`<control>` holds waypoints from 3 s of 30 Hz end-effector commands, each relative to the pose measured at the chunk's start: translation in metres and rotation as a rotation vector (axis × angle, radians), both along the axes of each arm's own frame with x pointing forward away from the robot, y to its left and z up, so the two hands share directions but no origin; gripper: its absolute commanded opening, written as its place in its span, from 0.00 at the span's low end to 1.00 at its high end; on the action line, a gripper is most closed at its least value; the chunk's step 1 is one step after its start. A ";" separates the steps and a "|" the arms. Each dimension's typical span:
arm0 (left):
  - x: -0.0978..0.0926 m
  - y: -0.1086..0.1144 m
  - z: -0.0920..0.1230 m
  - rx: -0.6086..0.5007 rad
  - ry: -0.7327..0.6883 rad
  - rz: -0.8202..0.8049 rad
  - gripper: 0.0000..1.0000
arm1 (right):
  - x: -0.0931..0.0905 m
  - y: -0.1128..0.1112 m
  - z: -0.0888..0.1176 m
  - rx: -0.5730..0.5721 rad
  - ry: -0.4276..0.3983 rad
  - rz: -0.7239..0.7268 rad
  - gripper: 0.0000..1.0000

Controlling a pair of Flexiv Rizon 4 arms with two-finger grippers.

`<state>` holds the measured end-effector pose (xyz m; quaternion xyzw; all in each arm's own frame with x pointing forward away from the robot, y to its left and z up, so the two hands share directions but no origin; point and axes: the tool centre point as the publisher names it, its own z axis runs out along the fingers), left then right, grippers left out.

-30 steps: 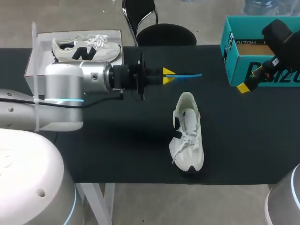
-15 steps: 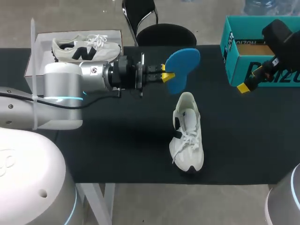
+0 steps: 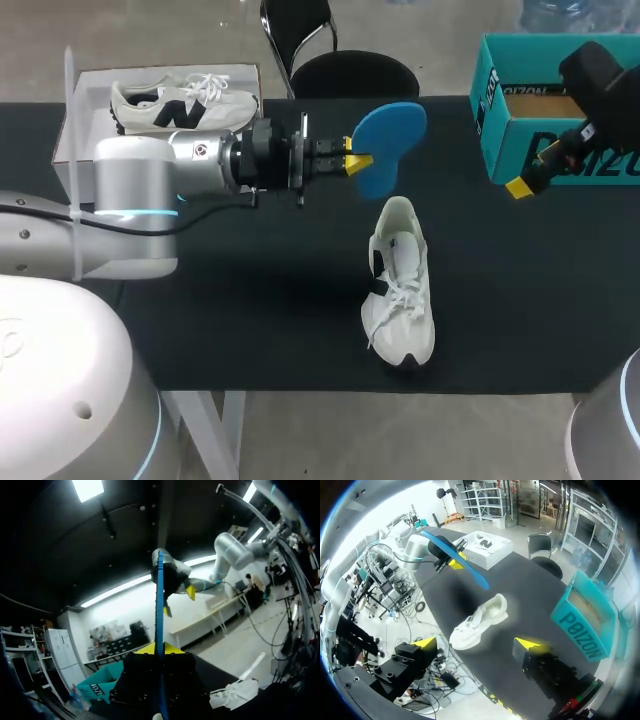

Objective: Take the shoe out of the shoebox, open the shoe tongue, remove and reinsert the insole, then place the shoe into the shoebox

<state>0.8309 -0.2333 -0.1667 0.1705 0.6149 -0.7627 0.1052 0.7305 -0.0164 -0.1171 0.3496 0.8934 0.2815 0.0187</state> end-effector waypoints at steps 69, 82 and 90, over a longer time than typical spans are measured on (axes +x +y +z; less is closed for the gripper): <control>0.023 0.003 -0.021 0.182 1.456 -0.166 0.00 | 0.000 0.001 -0.001 0.000 0.000 -0.001 1.00; 0.031 -0.004 -0.033 0.116 1.482 -0.071 0.00 | 0.000 0.001 -0.001 0.000 0.000 -0.001 1.00; 0.031 -0.004 -0.033 0.116 1.482 -0.071 0.00 | 0.000 0.001 -0.001 0.000 0.000 -0.001 1.00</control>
